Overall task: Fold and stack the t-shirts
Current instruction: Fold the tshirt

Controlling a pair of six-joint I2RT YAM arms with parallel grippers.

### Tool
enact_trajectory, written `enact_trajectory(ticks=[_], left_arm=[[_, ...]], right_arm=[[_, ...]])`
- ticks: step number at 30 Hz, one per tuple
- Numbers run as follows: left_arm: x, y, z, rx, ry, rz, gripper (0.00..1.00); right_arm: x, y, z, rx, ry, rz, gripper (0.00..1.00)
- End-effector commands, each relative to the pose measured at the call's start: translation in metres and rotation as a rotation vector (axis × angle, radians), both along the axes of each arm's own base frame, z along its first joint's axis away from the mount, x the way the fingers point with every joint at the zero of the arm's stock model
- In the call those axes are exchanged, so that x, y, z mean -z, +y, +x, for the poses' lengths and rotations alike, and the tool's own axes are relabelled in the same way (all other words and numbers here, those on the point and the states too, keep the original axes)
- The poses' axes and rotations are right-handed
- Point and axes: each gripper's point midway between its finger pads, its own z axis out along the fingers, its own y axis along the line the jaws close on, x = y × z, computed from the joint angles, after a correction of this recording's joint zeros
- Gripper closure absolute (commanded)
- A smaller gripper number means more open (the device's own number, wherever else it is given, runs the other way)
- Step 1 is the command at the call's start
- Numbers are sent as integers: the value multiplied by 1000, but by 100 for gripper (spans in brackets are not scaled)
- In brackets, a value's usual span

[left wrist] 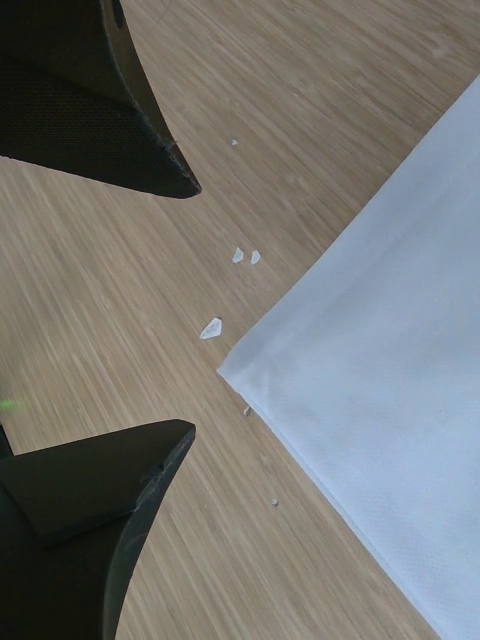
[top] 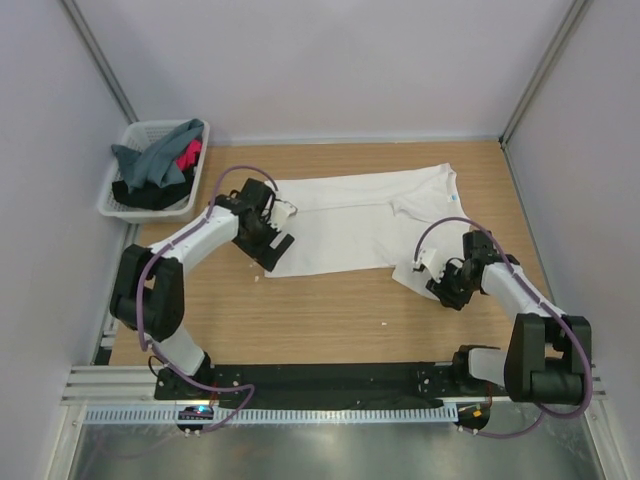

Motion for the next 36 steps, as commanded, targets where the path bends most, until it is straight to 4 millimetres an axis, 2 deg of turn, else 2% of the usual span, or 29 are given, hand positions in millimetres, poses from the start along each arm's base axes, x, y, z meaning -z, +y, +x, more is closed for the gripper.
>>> enact_trajectory(ticks=[1,5,6,9,10,16,19,24,28,31,36], left_arm=[[-3,-6,14,-13,-13,-15,7],[4,-5,17,-21,-2,6,8],[5,-4,17,-23,0,10,8],[11,0,19,-38,12,17,9],[15,1,19,-44,25,18,10],[25,-13,1,-28,155,-50,33],[32,-18,-10,-36,221,-74,37],[37,-24,-10,-42,254,-94,37],[40,-27,-14,-39,295,-109,58],[41,-29,-14,-46,303,-119,68],[42,-27,-13,-65,311,-131,78]], right_arm=[[-5,-2,26,8,-63,-10,61],[-1,-3,31,16,-55,-15,69],[-1,-3,33,17,-59,-13,79],[-3,-3,38,26,-72,-7,92],[-4,-2,39,28,-73,-4,93],[-7,-3,40,23,-77,-9,94],[-8,-3,41,26,-82,-5,95],[-9,-2,42,36,-82,-1,94],[-10,-2,41,36,-87,-1,96],[-12,-2,42,45,-93,2,97],[-13,-2,42,56,-98,2,98]])
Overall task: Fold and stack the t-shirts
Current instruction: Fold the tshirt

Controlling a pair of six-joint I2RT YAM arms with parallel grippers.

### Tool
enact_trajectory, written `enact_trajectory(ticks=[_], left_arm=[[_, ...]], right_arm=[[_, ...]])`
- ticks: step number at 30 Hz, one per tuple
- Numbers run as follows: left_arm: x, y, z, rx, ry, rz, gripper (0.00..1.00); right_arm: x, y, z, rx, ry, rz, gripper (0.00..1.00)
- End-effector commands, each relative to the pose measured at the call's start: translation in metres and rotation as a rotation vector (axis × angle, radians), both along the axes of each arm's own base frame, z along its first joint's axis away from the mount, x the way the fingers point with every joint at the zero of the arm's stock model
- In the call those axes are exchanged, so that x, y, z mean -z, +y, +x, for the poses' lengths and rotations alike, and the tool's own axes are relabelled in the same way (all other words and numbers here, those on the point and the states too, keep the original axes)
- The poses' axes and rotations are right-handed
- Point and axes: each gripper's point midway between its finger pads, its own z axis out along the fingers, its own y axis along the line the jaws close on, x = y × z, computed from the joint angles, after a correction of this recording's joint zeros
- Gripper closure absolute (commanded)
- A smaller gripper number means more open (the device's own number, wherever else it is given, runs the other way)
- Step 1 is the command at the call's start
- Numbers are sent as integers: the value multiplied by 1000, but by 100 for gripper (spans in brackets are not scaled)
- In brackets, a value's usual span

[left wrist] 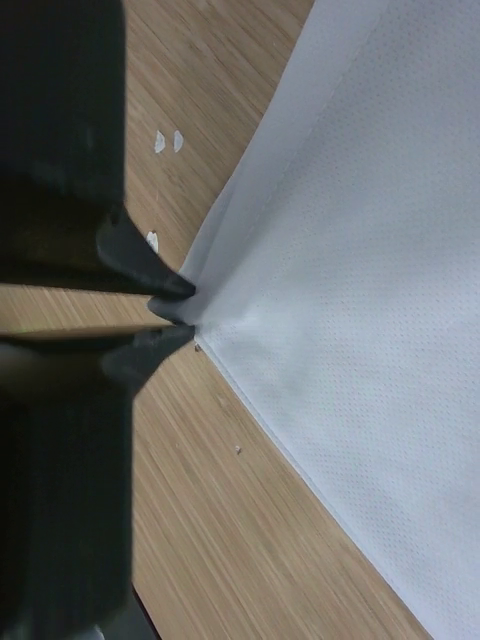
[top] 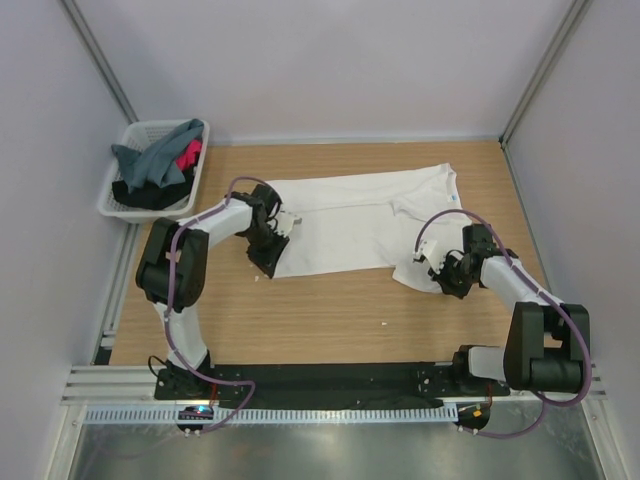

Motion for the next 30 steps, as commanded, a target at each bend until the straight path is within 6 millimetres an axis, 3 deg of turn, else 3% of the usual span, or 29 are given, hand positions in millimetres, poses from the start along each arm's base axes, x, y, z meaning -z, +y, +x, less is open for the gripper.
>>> enact_trajectory(ticks=[1,2,6,12,16,18,20,21,22,24,26,28,29,30], left_arm=[[-10,-3,5,-23,7,-41,90],[-11,-1,6,-34,6,-45,100],[-29,4,12,-47,-21,-73,100],[-82,-2,37,4,-146,-106,100],[-100,-8,57,25,-175,-114,100],[-99,-10,68,30,-163,-108,100],[-113,-13,90,29,-206,-124,100],[-104,-13,93,26,-173,-113,100],[-115,-15,108,24,-210,-126,100],[-109,-13,118,13,-185,-125,100],[-121,-12,136,3,-226,-133,100],[-112,-9,145,-9,-215,-125,100],[-120,-6,156,-19,-242,-130,100],[-118,-4,160,-30,-244,-127,100]], right_arm=[[-17,0,17,9,-74,-2,99],[-18,0,19,13,-79,0,98],[-43,1,33,53,-143,19,99],[-114,4,76,146,-311,78,99],[-148,0,106,182,-397,92,99],[-148,-1,120,200,-401,94,99],[-155,-3,137,208,-433,98,99],[-150,-3,145,222,-420,105,99],[-156,-4,155,228,-435,106,99],[-160,-6,170,242,-458,109,99],[-159,-8,189,250,-461,110,99],[-160,-10,210,265,-474,112,99],[-159,-11,217,268,-475,112,99],[-168,-13,229,276,-500,114,99]])
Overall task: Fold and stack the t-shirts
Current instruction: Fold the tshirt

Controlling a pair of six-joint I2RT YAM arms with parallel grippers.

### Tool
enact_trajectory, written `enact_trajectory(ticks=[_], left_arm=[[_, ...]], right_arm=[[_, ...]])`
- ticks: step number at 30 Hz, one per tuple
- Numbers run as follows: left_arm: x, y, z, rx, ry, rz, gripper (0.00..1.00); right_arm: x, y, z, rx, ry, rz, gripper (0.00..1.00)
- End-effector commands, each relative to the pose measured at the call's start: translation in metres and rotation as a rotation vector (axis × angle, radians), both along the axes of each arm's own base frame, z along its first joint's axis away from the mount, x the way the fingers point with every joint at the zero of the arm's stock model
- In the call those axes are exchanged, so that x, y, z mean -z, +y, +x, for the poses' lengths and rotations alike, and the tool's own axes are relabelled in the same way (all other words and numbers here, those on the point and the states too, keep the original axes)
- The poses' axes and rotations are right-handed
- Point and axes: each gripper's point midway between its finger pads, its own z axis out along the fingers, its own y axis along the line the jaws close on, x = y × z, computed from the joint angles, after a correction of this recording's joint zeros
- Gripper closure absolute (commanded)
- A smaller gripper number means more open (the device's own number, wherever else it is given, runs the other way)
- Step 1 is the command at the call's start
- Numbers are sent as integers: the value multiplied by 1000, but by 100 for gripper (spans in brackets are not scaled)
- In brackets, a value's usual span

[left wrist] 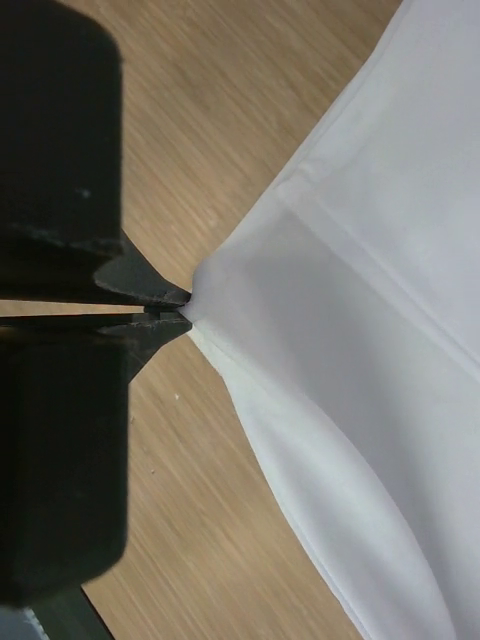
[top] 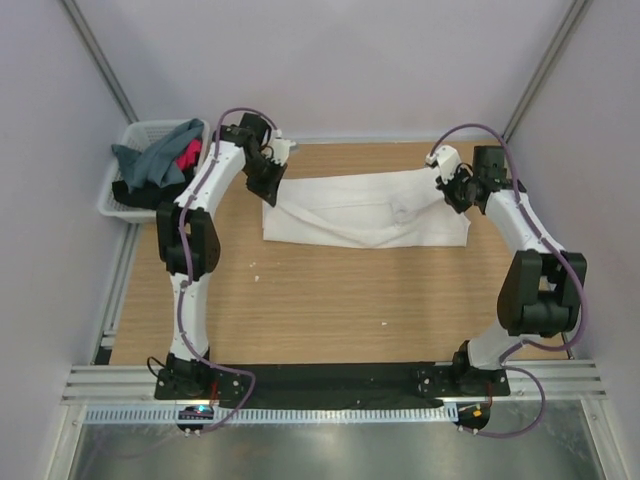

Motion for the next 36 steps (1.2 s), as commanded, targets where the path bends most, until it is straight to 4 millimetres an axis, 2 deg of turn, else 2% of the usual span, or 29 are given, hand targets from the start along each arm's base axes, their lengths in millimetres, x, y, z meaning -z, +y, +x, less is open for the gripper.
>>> enact_trajectory(ticks=[1,2,4,6,7,8,9,10,11,12,13,14,15,17,18,19,21,23,24,25,26,29,33,36], left_arm=[[-9,13,14,-19,-4,-9,100],[-15,15,23,-34,-32,-13,100],[-12,18,33,-53,-41,-17,100],[-8,22,46,-78,-56,-18,100],[-5,24,51,-87,-60,-17,100],[3,23,56,-92,-58,-16,100],[3,24,61,-100,-69,-13,100],[5,24,65,-100,-74,-13,100],[15,24,68,-103,-63,-6,100],[17,25,73,-117,-71,-4,100],[22,28,76,-135,-74,13,99],[28,28,81,-148,-81,19,71],[28,28,84,-160,-91,28,58],[26,29,86,-157,-108,43,47],[14,30,87,-165,-134,44,44],[11,31,87,-174,-142,50,42],[-12,34,86,-185,-193,59,41],[-16,37,80,-182,-193,68,37],[-17,37,77,-178,-189,67,37],[-22,37,73,-175,-190,65,37],[-15,34,66,-166,-158,53,37],[-11,26,54,-157,-108,26,40],[-2,-6,40,-74,-58,-27,41],[13,-22,37,-29,-32,-41,40]], right_arm=[[-30,-4,51,44,-123,14,99],[-31,-5,59,48,-132,18,99],[-36,-6,77,57,-150,23,99],[-23,-7,93,74,-132,38,99],[-34,-8,105,80,-160,41,99],[-16,-8,114,92,-125,52,99],[-26,-8,126,95,-152,55,99],[-24,-8,132,97,-152,55,99],[-4,-8,141,112,-120,61,99],[-12,-9,153,119,-146,64,99],[-6,-9,159,127,-142,63,99],[8,-8,166,152,-129,47,96],[4,-7,173,152,-139,31,75],[6,-4,172,148,-121,18,64],[-1,-4,171,179,-131,36,57],[-7,-5,171,194,-150,46,54],[-26,-5,162,219,-174,67,50],[-39,-6,155,234,-198,84,49],[-35,-5,147,237,-182,87,48],[-52,-2,141,255,-206,124,48],[-50,0,135,265,-188,143,47],[-34,12,117,330,-95,265,48],[10,27,97,437,72,410,48],[37,35,94,488,145,463,48]])
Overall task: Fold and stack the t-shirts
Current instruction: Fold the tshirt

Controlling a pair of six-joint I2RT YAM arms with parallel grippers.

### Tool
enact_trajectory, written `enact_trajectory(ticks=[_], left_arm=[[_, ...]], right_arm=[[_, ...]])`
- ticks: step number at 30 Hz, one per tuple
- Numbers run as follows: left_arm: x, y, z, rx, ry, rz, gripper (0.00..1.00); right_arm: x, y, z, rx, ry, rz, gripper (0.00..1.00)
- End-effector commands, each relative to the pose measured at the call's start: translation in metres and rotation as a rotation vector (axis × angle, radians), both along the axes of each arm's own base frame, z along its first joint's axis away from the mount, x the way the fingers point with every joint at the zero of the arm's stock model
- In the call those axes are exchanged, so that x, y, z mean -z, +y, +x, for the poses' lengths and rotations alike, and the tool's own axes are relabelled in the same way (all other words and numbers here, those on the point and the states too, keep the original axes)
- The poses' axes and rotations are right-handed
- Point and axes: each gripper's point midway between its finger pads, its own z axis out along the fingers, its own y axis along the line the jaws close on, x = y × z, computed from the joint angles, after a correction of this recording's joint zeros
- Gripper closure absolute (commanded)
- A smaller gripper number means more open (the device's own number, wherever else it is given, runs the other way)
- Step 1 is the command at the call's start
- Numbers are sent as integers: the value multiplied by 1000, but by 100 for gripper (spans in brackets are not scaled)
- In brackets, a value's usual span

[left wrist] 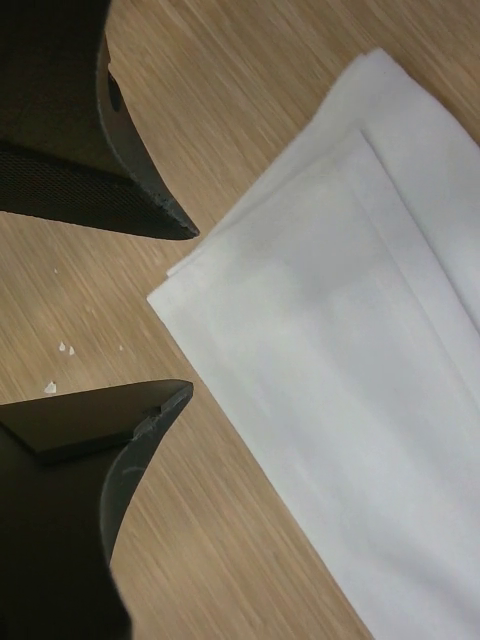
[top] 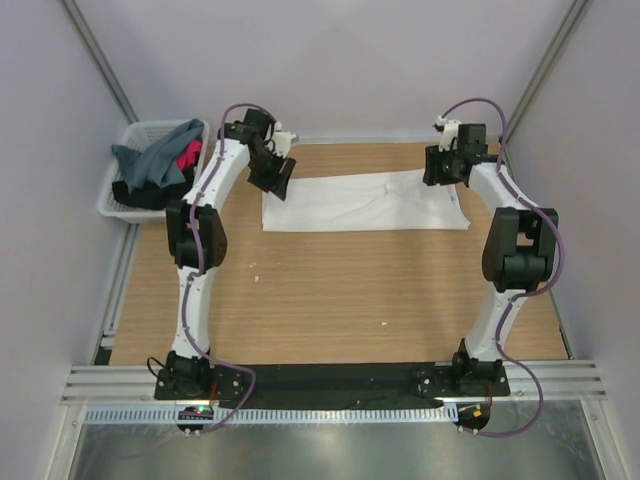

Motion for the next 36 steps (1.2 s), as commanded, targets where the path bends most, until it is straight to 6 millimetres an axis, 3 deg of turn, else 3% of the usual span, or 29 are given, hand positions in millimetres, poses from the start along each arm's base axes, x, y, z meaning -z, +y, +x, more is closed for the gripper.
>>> enact_trajectory(ticks=[1,8,19,20,22,23,25,26,27,28,32,36], left_arm=[[5,-33,-9,69,23,-65,40],[46,-38,-2,47,93,-60,40],[92,-26,-30,-5,250,-5,36],[92,-26,-35,-9,265,-4,36],[100,-25,-56,-8,324,8,35],[93,-29,-62,3,321,5,33],[98,-29,-86,15,371,24,33],[86,-31,-91,23,355,21,33],[92,-35,-111,41,394,38,33],[90,-35,-118,52,393,53,32],[74,-51,-154,112,392,93,32],[69,-65,-179,153,375,130,32]], right_arm=[[36,16,-12,83,123,150,48],[76,14,-13,98,210,116,46],[111,12,10,109,239,42,45],[120,11,12,113,251,36,45],[120,10,24,115,234,37,45],[124,27,31,85,230,35,44],[128,32,39,73,230,34,44],[133,37,47,64,226,35,44],[135,40,51,61,221,35,44],[137,44,55,55,215,36,44],[130,70,73,9,165,36,42],[129,95,76,-80,168,-33,41]])
